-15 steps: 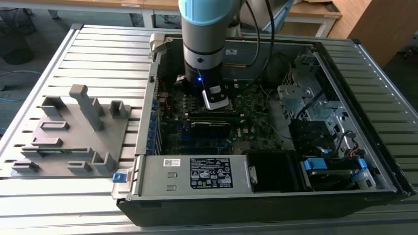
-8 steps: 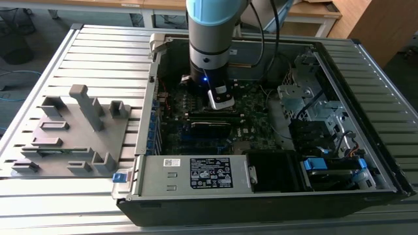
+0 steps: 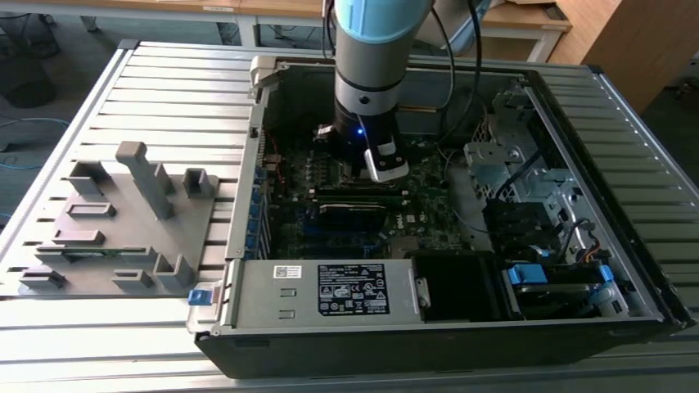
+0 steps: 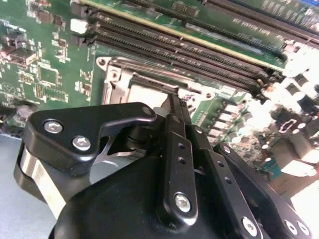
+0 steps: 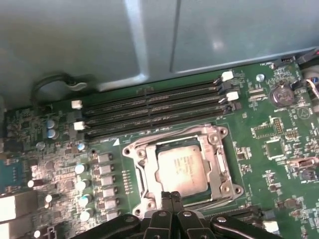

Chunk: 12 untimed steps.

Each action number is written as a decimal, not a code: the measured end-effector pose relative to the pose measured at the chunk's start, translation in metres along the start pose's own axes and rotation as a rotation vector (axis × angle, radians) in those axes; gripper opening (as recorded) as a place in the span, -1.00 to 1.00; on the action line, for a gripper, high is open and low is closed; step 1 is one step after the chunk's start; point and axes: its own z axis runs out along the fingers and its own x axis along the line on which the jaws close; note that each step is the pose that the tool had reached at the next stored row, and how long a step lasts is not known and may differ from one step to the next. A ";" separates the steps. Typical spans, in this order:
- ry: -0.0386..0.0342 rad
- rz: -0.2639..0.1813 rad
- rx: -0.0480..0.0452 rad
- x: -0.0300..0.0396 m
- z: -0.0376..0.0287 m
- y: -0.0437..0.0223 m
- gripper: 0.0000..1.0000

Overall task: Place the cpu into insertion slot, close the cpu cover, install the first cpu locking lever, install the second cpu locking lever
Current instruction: 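Install the second cpu locking lever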

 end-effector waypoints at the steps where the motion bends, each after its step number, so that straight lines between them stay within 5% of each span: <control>1: -0.0003 0.000 0.0014 -0.0003 0.0005 0.0025 -0.80; 3: -0.0015 0.000 0.0082 -0.0004 0.0017 0.0086 -0.80; 9: -0.0082 -0.001 0.0517 -0.0013 0.0042 0.0217 -0.80; 12: -0.0084 -0.001 0.0573 -0.0052 0.0052 0.0266 -0.80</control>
